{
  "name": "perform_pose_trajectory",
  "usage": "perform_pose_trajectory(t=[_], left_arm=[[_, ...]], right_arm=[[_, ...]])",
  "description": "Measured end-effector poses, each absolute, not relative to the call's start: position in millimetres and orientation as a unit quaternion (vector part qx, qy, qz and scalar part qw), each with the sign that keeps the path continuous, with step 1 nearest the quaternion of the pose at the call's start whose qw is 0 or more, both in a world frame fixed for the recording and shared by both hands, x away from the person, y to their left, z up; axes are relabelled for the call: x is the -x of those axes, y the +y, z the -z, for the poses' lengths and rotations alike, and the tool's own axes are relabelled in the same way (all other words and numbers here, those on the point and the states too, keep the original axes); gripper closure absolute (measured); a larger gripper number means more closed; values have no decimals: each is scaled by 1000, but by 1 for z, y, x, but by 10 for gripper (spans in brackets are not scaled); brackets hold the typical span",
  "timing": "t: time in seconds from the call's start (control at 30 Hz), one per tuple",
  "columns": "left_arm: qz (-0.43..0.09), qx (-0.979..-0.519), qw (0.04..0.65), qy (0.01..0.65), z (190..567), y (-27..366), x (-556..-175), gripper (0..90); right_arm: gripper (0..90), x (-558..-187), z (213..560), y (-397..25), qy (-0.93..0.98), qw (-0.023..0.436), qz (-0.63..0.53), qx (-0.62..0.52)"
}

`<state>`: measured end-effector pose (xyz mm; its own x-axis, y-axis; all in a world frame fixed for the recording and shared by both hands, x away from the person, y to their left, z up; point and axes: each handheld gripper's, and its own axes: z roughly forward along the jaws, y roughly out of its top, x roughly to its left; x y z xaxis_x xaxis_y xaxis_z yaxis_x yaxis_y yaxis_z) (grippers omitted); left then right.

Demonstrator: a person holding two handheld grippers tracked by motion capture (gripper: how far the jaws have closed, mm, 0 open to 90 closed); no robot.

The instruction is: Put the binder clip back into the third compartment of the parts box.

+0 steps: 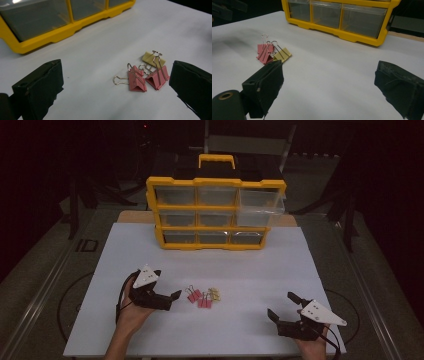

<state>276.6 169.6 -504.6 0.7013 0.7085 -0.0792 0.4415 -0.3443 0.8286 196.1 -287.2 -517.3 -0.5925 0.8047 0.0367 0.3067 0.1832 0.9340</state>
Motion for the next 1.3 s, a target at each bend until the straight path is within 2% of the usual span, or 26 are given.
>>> perform_pose_trajectory(t=[0.2, 0.67, 0.77, 0.97, 1.07, 1.13, 1.3], left_arm=[[-123, -817, 439, 352, 508, 161, -283, 11], [-106, -836, 408, 351, 518, 138, -295, 66], [-105, -838, 405, 350, 519, 135, -297, 106], [-92, -843, 403, 343, 525, 129, -300, 267], [-83, -847, 399, 342, 529, 125, -302, 302], [-78, -851, 393, 339, 531, 124, -303, 386], [-74, -861, 383, 328, 535, 120, -303, 470]], right_arm=[[83, -196, 517, -287, 730, 243, -513, -382], [84, -196, 517, -288, 729, 245, -512, -382], [84, -196, 517, -288, 729, 246, -512, -381], [84, -196, 517, -289, 729, 248, -512, -381], [83, -196, 517, -289, 729, 248, -512, -381], [84, -196, 517, -289, 729, 248, -511, -381], [84, -196, 517, -289, 730, 248, -511, -380]])
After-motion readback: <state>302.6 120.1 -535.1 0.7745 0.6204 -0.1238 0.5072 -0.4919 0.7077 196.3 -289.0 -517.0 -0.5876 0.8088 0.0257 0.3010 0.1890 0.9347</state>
